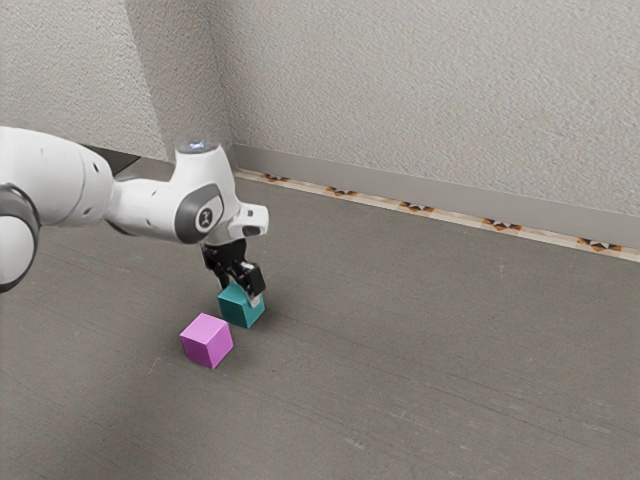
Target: Pick up the blue block with one arm, and put the blue block on the pink block with one arm
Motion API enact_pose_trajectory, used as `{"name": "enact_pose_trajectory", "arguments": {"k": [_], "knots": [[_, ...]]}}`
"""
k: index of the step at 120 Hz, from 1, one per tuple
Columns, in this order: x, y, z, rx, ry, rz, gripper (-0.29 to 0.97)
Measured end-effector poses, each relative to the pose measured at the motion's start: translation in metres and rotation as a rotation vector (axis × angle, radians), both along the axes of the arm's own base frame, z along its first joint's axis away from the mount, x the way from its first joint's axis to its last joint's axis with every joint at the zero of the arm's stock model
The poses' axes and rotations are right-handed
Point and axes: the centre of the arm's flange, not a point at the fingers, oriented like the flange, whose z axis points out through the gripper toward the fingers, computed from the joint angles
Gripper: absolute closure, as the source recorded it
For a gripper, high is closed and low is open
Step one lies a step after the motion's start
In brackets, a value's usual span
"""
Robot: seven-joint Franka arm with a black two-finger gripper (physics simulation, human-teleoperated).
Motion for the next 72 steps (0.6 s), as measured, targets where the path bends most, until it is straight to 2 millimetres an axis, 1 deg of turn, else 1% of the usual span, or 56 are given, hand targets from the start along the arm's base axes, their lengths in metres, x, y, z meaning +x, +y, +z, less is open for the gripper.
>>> {"name": "enact_pose_trajectory", "arguments": {"k": [21, 53, 62, 72], "knots": [[0.0001, 0.0003, -0.0077, -0.006, 0.004, 0.001, 0.02], [0.0005, -0.0009, -0.0068, -0.011, -0.002, -0.002, 0.02], [-0.0023, -0.0032, -0.0051, -0.015, 0.003, -0.002, 0.02], [-0.0044, -0.0012, -0.0050, -0.021, 0.016, 0.013, 0.03]]}}
